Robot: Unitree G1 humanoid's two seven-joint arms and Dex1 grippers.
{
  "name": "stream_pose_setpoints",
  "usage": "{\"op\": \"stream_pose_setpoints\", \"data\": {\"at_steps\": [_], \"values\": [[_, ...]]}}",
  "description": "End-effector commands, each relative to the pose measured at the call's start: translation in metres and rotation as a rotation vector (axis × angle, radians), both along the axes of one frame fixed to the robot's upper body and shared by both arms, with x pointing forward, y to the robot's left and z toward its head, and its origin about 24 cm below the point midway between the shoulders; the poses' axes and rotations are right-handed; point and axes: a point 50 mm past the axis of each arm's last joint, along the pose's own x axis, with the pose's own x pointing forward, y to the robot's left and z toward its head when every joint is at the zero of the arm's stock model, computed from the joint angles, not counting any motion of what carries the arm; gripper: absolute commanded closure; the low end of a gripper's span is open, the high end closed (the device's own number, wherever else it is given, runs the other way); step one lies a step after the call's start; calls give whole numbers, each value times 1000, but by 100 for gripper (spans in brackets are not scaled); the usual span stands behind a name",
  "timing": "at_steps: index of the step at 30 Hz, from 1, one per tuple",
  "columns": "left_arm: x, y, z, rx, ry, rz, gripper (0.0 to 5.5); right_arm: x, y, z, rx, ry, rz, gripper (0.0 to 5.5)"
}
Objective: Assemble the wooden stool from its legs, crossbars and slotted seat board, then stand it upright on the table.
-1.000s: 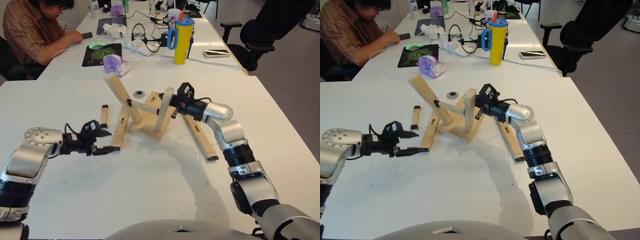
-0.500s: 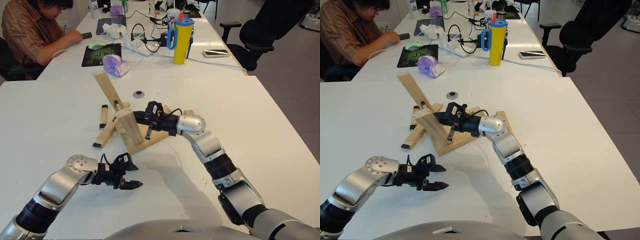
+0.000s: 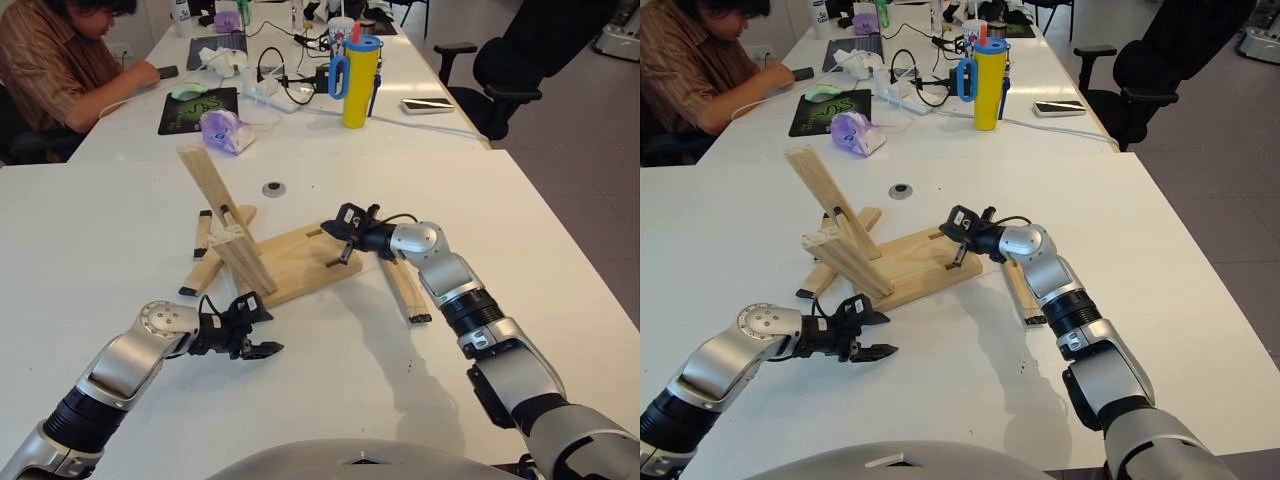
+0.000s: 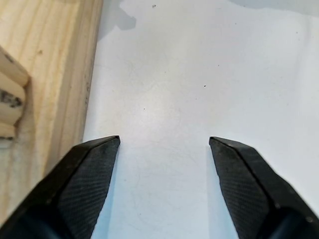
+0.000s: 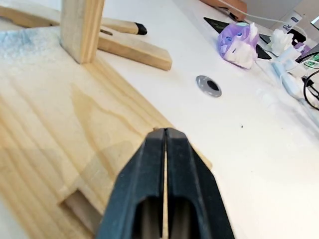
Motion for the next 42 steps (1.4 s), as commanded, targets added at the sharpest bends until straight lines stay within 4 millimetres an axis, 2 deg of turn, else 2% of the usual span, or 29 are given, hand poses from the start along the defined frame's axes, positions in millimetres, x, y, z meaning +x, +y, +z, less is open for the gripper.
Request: {"op": "stream_pose_setpoints", "data": {"at_steps": [1,4,6,8,10,13,15,19,23,25,28,32,33,34,37,40,42], "values": [[0,15,-7,91,36,38,212,2,4,-16,-152,36,40,550],[1,23,-10,135,45,60,212,-15,-11,-49,-427,173,92,550],[7,28,-14,168,22,97,212,-32,-23,-61,-553,268,144,550],[17,29,-17,191,-18,152,212,-49,-28,-65,-599,361,182,550],[31,26,-21,189,-74,249,212,-62,-23,-63,-586,394,212,550],[40,22,-28,194,-112,319,212,-73,-10,-54,-512,399,240,550],[45,18,-31,187,-128,339,212,-77,-3,-50,-464,396,245,550],[75,-1,-33,177,-221,342,212,-88,12,-45,-347,440,217,550],[96,-20,-28,138,-269,338,212,-97,28,-47,-293,450,214,550],[98,-26,-29,142,-271,319,212,-95,34,-48,-262,434,169,550],[86,-17,-34,167,-238,322,212,-95,37,-52,-268,415,151,550],[70,-7,-34,161,-208,336,212,-89,32,-51,-270,338,114,550],[69,-5,-30,146,-219,355,212,-85,31,-48,-253,302,98,550],[73,-2,-17,86,-258,409,212,-78,32,-40,-196,243,73,550],[88,11,30,-112,-396,575,212,-69,34,-13,-8,118,55,550],[98,46,74,-196,-512,765,212,-65,27,5,83,15,19,550],[102,71,90,-199,-560,892,212,-65,23,11,117,-10,1,550]]}}
